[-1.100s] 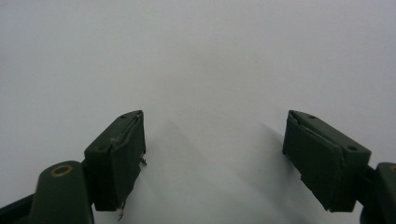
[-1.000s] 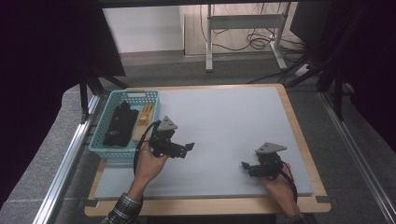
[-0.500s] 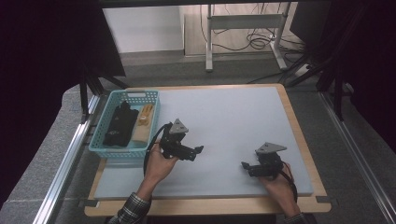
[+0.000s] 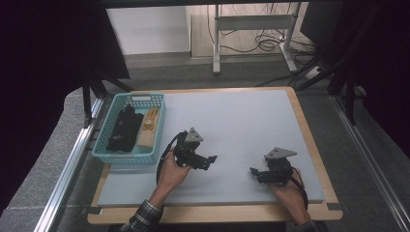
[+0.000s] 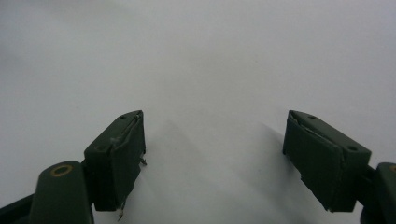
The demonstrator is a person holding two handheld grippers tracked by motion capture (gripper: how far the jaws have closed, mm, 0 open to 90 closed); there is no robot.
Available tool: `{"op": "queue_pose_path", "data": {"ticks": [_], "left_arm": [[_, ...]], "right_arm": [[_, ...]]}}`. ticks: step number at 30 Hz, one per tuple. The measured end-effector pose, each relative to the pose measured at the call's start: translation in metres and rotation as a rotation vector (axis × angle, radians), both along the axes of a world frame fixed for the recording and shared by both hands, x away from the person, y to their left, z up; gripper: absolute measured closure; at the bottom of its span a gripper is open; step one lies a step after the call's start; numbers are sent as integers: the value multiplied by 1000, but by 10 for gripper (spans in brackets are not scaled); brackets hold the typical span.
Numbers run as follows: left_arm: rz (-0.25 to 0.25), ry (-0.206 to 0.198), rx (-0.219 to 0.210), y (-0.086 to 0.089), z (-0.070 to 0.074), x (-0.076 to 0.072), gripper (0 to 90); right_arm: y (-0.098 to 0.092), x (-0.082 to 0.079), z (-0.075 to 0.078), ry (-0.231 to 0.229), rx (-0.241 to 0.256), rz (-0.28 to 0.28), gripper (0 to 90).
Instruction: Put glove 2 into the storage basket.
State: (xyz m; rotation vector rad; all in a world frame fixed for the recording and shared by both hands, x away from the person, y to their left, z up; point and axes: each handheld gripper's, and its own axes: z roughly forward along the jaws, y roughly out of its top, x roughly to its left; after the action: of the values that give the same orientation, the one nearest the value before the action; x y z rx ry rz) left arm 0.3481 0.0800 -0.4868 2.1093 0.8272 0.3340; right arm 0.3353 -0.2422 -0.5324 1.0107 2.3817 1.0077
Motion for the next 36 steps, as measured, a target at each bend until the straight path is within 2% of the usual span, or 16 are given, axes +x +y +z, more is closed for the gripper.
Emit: {"op": "queue_pose_path", "data": {"ticks": [30,36], "left_arm": [[-23,53,38,-20,-44,8,0],[-28,62,67,-22,-51,8,0]], "right_arm": [[0,0,0,0,1,1,204],[0,0,0,0,1,1,204]]}}
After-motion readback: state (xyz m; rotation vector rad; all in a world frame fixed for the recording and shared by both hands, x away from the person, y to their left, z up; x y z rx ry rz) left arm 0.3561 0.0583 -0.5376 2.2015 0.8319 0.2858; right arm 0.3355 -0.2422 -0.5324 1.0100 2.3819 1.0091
